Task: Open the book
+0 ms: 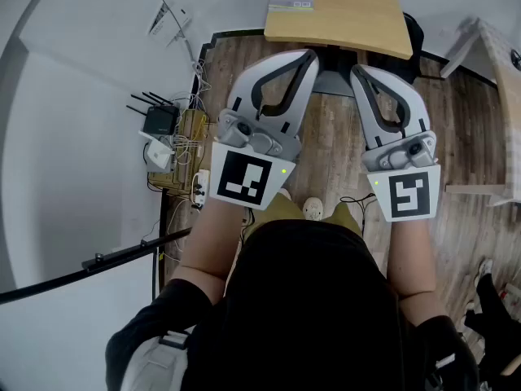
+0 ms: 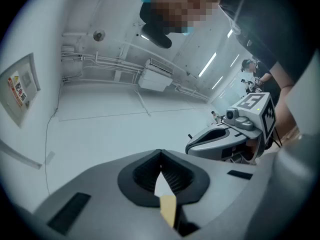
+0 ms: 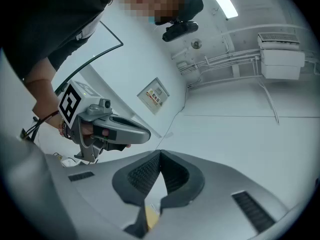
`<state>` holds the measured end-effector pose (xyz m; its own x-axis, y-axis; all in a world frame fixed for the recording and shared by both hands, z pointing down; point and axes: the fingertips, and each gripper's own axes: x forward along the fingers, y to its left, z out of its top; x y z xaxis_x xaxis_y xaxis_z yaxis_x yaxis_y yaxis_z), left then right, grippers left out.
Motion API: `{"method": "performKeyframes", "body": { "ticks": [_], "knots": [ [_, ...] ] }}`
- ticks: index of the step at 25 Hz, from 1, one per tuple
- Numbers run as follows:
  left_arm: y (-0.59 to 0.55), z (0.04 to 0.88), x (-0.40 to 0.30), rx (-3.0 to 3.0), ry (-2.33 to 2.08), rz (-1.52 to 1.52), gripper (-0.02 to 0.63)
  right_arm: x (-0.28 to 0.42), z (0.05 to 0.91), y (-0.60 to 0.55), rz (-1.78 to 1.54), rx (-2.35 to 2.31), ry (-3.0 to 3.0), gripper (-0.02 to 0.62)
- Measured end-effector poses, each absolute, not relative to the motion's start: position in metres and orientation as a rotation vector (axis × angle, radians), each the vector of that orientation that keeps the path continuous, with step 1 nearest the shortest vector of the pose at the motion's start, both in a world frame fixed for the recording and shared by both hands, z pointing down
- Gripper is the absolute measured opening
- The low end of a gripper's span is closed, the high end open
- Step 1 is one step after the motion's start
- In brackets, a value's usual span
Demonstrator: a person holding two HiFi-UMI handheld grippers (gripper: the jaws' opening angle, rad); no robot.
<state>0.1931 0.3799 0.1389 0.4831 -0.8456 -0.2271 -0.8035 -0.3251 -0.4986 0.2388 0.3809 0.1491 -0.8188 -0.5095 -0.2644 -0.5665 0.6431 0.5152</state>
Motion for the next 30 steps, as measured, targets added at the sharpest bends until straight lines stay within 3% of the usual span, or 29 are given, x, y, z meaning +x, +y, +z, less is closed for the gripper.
{"method": "performKeyframes", "body": {
  "ticks": [30],
  "knots": [
    [0.382,0.134,0.175,-2.144,1.382,-0.053,0.009,0.222,0.147,0.377,0.955,-0.927,2.752,0.029]
  ]
}}
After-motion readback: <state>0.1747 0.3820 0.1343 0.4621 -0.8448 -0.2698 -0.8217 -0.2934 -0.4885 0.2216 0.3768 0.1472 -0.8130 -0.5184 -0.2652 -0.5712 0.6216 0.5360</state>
